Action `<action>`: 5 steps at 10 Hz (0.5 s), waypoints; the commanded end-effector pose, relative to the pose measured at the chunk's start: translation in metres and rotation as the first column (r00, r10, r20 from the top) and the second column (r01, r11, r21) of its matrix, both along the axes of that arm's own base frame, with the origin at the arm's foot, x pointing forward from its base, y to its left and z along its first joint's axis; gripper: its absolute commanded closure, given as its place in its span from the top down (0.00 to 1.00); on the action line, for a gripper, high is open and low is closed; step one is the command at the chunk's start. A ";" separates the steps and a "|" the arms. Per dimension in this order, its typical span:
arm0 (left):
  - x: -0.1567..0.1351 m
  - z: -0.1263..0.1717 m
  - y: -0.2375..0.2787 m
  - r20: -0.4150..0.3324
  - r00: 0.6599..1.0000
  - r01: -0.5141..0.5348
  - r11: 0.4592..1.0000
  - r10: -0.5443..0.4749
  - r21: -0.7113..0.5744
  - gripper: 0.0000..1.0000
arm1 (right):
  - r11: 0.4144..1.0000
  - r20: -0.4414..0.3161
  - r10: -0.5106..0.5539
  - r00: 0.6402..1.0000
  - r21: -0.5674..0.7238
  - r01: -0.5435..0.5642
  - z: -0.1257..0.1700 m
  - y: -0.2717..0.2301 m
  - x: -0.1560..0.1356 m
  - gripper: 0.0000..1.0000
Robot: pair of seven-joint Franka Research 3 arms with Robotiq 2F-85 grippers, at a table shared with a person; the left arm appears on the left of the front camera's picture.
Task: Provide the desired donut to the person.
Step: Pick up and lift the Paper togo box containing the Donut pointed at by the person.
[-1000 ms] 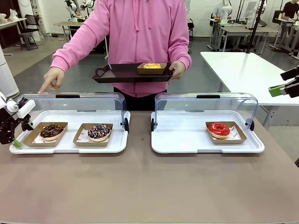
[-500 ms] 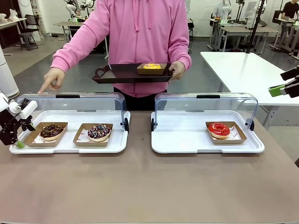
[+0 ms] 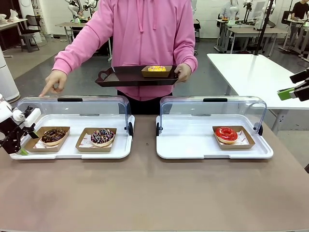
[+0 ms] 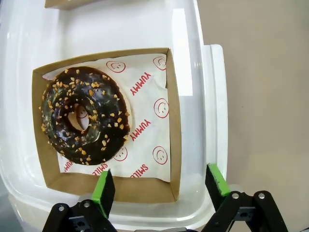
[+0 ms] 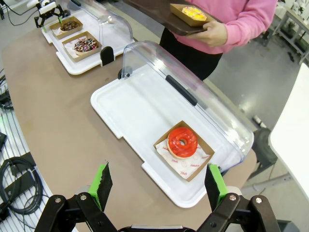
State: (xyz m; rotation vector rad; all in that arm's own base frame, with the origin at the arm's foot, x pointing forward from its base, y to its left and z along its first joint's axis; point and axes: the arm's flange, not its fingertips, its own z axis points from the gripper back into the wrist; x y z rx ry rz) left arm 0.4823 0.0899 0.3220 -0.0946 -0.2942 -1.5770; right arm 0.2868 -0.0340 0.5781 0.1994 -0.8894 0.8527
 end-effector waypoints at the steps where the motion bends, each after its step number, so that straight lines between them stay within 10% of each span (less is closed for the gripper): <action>1: -0.001 -0.005 0.005 0.019 0.999 0.029 1.000 -0.029 -0.003 0.40 | 1.000 -0.017 -0.017 1.000 -0.012 0.017 -0.001 0.001 -0.001 1.00; 2: -0.001 -0.005 0.007 0.018 1.000 0.026 1.000 -0.026 -0.004 0.00 | 1.000 -0.017 -0.017 1.000 -0.012 0.017 -0.001 0.001 -0.001 1.00; 5: -0.002 -0.005 0.007 -0.001 1.000 0.027 0.999 -0.027 -0.016 0.14 | 1.000 -0.017 -0.017 1.000 -0.012 0.017 -0.001 0.001 -0.001 1.00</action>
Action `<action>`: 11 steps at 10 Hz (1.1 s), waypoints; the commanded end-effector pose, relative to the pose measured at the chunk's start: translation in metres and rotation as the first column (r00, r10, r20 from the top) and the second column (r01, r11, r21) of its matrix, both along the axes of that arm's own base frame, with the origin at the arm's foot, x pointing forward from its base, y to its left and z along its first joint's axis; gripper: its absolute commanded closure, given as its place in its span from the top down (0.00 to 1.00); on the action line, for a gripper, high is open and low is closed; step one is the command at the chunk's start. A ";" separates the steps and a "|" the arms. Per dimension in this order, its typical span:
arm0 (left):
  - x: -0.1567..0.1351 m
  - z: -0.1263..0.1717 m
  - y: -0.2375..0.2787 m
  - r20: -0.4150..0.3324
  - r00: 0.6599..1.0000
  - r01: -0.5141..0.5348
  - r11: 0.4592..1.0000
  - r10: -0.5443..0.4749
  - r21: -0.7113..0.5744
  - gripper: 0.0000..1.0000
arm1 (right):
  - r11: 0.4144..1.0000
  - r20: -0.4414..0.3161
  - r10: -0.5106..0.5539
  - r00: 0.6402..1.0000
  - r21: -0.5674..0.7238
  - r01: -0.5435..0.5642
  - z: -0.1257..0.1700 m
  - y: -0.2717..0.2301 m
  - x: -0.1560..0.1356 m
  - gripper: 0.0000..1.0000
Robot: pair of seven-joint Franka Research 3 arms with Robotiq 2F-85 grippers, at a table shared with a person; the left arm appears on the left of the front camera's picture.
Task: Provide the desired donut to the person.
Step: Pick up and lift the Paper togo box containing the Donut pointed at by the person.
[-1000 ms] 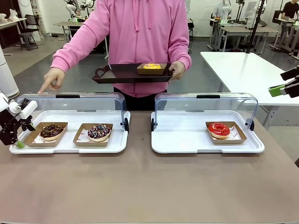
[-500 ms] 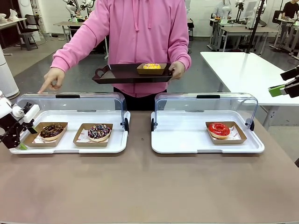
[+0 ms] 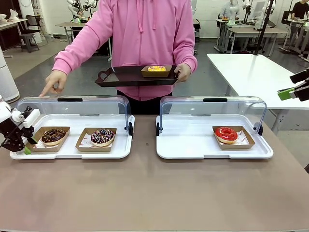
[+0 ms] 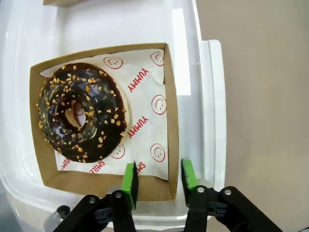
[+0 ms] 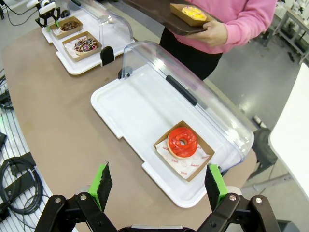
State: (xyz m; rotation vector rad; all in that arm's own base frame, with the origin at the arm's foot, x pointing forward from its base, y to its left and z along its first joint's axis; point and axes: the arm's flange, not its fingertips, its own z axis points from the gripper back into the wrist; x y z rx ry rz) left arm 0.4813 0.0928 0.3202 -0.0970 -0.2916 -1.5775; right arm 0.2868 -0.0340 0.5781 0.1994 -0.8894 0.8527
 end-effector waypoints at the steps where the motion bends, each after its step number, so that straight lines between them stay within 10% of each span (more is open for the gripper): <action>1: -0.001 -0.004 0.003 -0.001 1.000 0.027 0.999 -0.027 -0.018 0.05 | 1.000 -0.017 -0.017 1.000 -0.012 0.017 -0.001 0.001 -0.001 1.00; 8: -0.026 0.021 -0.006 0.059 0.995 0.080 0.997 -0.079 -0.017 0.00 | 1.000 -0.017 -0.017 1.000 -0.012 0.017 -0.001 0.001 -0.001 1.00; 11: -0.083 0.060 -0.010 0.152 0.973 0.172 0.985 -0.174 0.023 0.00 | 1.000 -0.017 -0.017 1.000 -0.012 0.017 -0.001 0.001 -0.001 1.00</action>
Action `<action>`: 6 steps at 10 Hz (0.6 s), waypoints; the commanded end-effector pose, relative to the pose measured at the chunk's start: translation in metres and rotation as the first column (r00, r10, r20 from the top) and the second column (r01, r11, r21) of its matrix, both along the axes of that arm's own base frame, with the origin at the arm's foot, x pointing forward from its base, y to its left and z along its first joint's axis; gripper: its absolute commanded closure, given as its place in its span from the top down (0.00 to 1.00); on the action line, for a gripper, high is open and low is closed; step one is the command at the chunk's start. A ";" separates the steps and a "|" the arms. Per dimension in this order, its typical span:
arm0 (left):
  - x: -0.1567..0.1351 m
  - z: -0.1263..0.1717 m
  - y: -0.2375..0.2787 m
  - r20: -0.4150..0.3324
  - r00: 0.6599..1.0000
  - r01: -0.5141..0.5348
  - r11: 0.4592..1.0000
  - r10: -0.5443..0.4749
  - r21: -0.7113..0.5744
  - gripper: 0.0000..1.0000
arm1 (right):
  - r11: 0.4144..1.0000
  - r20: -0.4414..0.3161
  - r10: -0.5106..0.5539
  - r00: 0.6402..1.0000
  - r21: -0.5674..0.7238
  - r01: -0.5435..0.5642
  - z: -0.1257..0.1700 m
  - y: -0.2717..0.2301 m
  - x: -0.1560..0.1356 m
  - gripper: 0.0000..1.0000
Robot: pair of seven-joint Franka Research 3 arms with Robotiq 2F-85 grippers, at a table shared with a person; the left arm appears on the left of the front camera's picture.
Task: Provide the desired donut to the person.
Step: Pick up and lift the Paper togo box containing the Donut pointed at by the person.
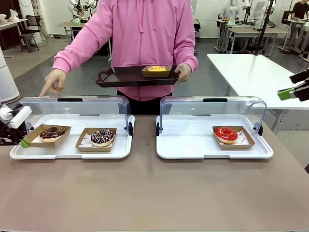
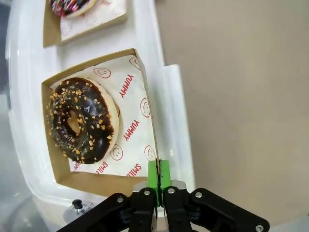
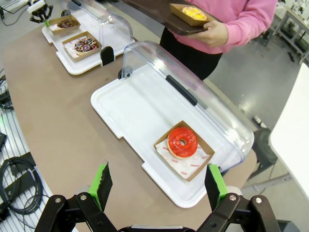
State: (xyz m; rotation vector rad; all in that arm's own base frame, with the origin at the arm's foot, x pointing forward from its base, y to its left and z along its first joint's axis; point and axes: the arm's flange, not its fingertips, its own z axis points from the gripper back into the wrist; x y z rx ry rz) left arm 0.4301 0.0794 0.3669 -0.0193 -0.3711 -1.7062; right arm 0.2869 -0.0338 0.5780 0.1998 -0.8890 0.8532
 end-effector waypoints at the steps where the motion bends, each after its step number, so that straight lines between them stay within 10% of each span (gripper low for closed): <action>1: -0.057 0.025 0.005 0.071 0.992 0.101 0.995 -0.099 -0.013 0.00 | 1.000 -0.017 -0.017 1.000 -0.012 0.017 -0.001 0.001 -0.001 1.00; 6: -0.197 0.111 0.033 0.136 0.984 0.130 0.984 -0.113 -0.120 0.00 | 1.000 -0.017 -0.017 1.000 -0.012 0.017 -0.001 0.001 -0.001 1.00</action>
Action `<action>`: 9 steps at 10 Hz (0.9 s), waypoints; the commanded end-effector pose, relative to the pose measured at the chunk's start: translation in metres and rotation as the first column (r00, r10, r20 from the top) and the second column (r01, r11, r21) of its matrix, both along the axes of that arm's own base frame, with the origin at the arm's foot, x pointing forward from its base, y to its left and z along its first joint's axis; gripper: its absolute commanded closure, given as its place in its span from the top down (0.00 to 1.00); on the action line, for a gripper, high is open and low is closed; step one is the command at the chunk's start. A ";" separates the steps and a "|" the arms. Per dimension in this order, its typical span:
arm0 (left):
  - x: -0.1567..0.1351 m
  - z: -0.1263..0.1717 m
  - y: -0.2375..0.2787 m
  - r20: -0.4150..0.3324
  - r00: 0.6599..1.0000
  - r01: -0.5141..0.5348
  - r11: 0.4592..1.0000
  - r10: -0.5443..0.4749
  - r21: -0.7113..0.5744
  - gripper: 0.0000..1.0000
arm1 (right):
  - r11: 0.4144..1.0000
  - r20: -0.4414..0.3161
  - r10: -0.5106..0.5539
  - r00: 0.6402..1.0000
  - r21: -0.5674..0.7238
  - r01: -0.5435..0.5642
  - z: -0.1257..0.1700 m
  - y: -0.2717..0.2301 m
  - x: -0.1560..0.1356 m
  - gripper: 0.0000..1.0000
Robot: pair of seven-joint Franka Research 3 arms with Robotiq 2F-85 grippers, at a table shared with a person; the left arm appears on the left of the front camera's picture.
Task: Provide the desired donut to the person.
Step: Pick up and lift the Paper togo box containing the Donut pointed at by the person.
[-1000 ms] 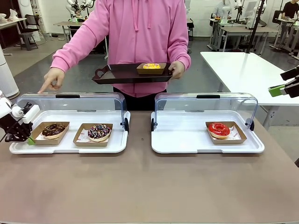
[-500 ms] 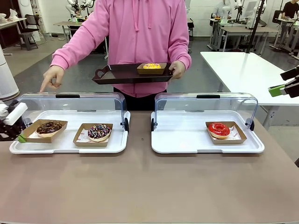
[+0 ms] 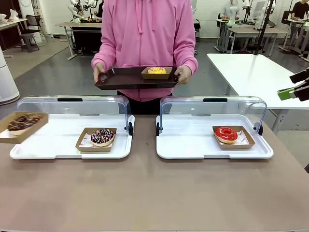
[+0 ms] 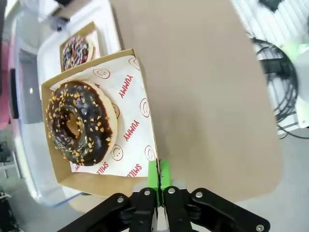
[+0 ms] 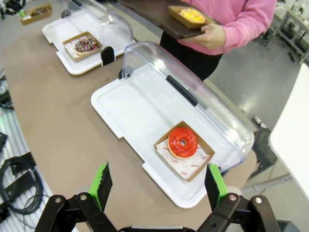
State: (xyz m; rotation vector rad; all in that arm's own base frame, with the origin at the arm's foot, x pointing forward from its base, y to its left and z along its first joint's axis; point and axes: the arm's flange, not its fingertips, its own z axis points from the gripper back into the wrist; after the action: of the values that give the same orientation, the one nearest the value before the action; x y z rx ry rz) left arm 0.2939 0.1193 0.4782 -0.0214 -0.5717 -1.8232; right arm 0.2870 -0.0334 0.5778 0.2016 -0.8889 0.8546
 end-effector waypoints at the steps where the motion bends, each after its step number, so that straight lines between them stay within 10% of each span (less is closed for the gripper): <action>1: -0.079 0.023 -0.003 0.058 0.998 -0.026 1.000 0.026 -0.010 0.00 | 1.000 -0.017 -0.019 1.000 -0.013 0.019 -0.001 0.001 -0.001 1.00; 5: -0.100 0.096 -0.023 0.185 0.983 -0.022 0.999 0.014 0.039 0.00 | 1.000 -0.017 -0.019 1.000 -0.013 0.019 -0.001 0.001 -0.001 1.00; 9: -0.110 0.096 -0.011 0.216 0.976 -0.028 1.000 0.024 0.014 0.00 | 1.000 -0.017 -0.019 1.000 -0.013 0.019 -0.001 0.001 -0.001 1.00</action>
State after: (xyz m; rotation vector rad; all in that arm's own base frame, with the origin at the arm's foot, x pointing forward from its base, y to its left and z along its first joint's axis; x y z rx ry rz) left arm 0.1870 0.1045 0.5756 0.1784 -0.7063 -1.8359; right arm 0.2870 -0.0332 0.5780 0.2025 -0.8896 0.8557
